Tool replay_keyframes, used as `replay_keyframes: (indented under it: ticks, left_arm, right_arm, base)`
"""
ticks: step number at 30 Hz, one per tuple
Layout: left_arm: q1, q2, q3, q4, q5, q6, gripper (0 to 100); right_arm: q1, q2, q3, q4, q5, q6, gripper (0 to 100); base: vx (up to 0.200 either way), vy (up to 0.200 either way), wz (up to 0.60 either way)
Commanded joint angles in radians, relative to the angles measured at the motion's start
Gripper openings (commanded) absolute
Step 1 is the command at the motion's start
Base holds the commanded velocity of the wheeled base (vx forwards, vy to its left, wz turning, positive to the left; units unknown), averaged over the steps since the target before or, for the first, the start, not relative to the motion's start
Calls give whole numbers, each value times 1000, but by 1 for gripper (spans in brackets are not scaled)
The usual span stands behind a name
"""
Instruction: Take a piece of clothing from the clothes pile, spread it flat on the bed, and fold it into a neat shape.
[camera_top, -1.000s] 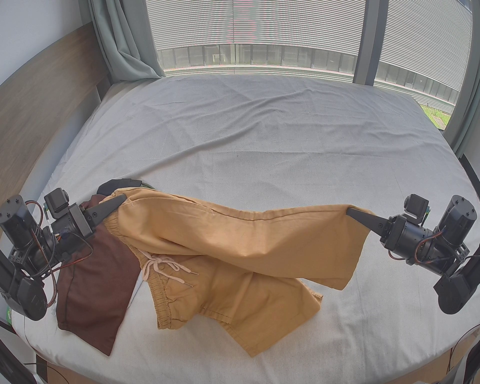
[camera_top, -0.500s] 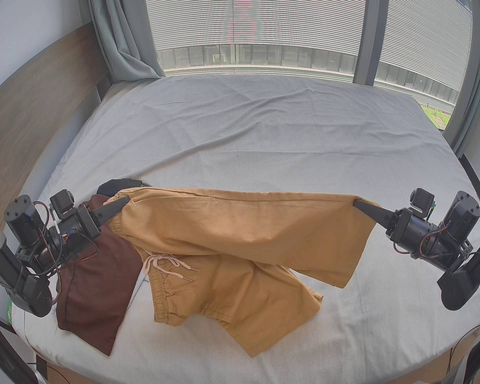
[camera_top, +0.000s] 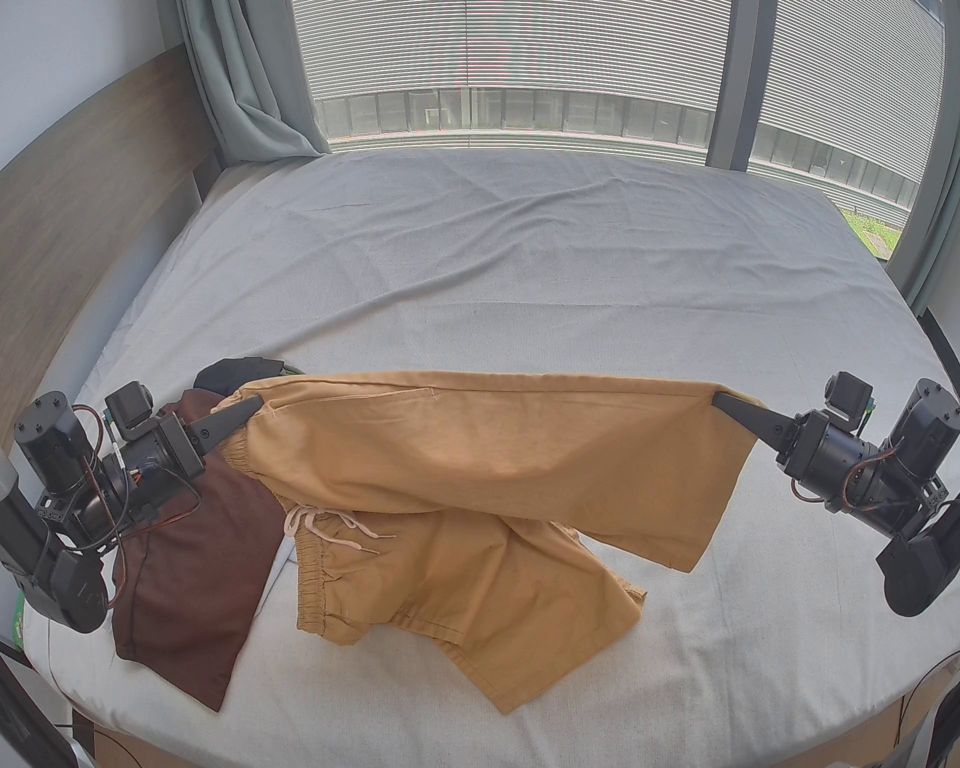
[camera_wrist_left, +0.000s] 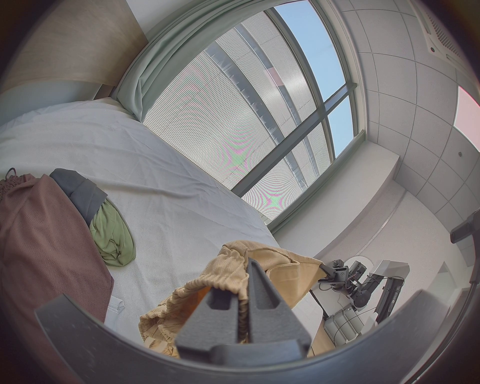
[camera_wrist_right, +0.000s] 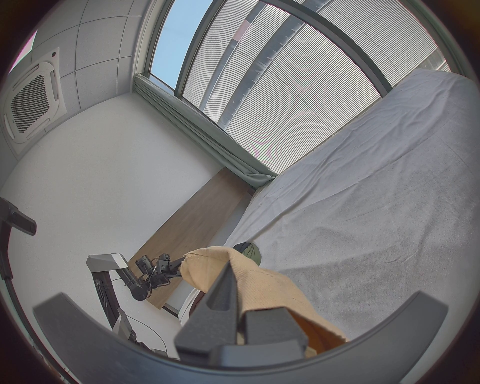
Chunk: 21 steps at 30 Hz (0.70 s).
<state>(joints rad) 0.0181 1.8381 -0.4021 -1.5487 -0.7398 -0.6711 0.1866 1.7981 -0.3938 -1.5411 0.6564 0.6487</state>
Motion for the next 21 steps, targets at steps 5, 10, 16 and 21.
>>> replay_keyframes:
  ticks: [5,10,16,21]
  left_arm:
    - [2,4,-7,-1,0,1,0]
    - [0,6,-24,-1,2,4,0]
    - [-17,47,-69,-2,86,7,0]
    - [-29,82,-98,-2,126,4,0]
  right_arm:
    - [-1,4,-2,-1,0,0,0]
    - [4,7,-5,-1,2,-3,0]
    - [5,21,-53,-1,0,-3,0]
    - [2,76,-99,-1,-1,-4,0]
  base:
    - [0,0,0]
    - [0,0,0]
    - [0,0,0]
    - [0,0,0]
